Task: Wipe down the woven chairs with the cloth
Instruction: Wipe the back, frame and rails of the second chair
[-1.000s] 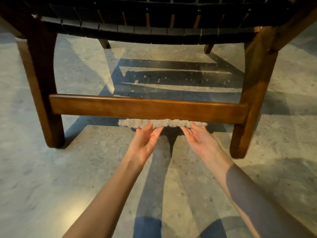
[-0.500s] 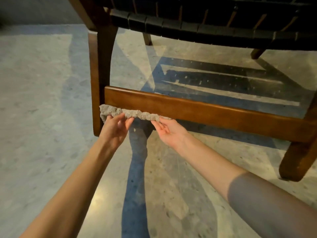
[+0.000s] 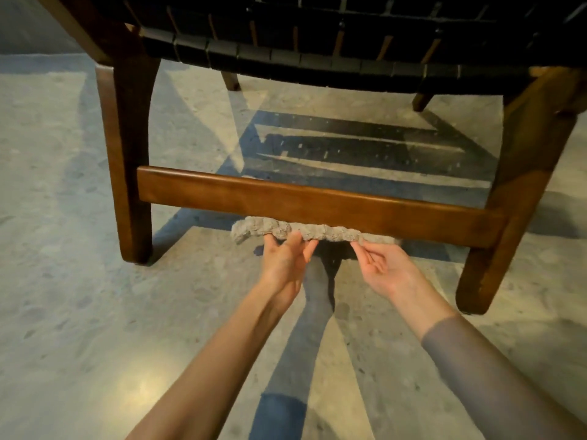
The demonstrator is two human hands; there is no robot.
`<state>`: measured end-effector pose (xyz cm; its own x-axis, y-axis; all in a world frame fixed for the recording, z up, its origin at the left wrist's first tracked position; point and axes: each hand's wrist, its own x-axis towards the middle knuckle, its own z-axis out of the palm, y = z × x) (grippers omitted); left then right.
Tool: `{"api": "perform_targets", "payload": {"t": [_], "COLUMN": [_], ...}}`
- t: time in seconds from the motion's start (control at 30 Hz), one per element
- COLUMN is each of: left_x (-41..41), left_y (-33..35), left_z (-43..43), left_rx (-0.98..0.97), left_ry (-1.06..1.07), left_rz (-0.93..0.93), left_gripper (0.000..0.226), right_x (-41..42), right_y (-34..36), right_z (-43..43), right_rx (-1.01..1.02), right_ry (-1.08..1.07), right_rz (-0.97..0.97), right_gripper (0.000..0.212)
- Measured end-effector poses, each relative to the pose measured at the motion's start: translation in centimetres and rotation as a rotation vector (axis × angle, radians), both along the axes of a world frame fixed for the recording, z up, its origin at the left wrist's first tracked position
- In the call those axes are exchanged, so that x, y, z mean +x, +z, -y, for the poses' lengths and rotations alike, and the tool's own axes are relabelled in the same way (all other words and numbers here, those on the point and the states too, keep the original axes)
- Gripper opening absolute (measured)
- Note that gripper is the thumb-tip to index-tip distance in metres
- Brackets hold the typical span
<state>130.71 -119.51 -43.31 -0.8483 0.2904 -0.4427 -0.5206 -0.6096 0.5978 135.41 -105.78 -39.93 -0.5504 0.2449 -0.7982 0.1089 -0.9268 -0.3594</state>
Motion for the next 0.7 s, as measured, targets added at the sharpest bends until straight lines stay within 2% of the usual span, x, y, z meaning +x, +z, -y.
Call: {"api": "perform_targets", "payload": {"t": [0.23,0.4,0.53,0.63,0.7], "left_x": [4.2,5.2,6.3,6.9,6.4], "left_y": [0.7,1.6,2.5,3.9,5.3], "left_z": [-9.8,-10.6,-9.4,-7.7,-6.5], "left_rx": [0.039,0.072,-0.062,-0.109,-0.125], "left_ry": [-0.184,-0.244,-0.306,-0.31,-0.284], "left_rz": [0.114,0.213,0.071,-0.087,-0.131], "left_gripper": [0.049,0.043,0.031,0.027,0.032], "right_x": [5.8,7.4,8.5,8.6,7.9], "right_y": [1.2,1.9,2.9,4.4,5.5], "right_z": [-8.4,-9.9,-9.3,-8.5,-8.2], "right_rx": [0.051,0.172,0.391,0.649,0.737], "right_ry": [-0.223,-0.169,-0.175,-0.056,0.022], "right_rz": [0.03,0.118,0.012,-0.102,-0.171], "right_gripper": [0.034,0.037,0.044,0.036,0.036]}}
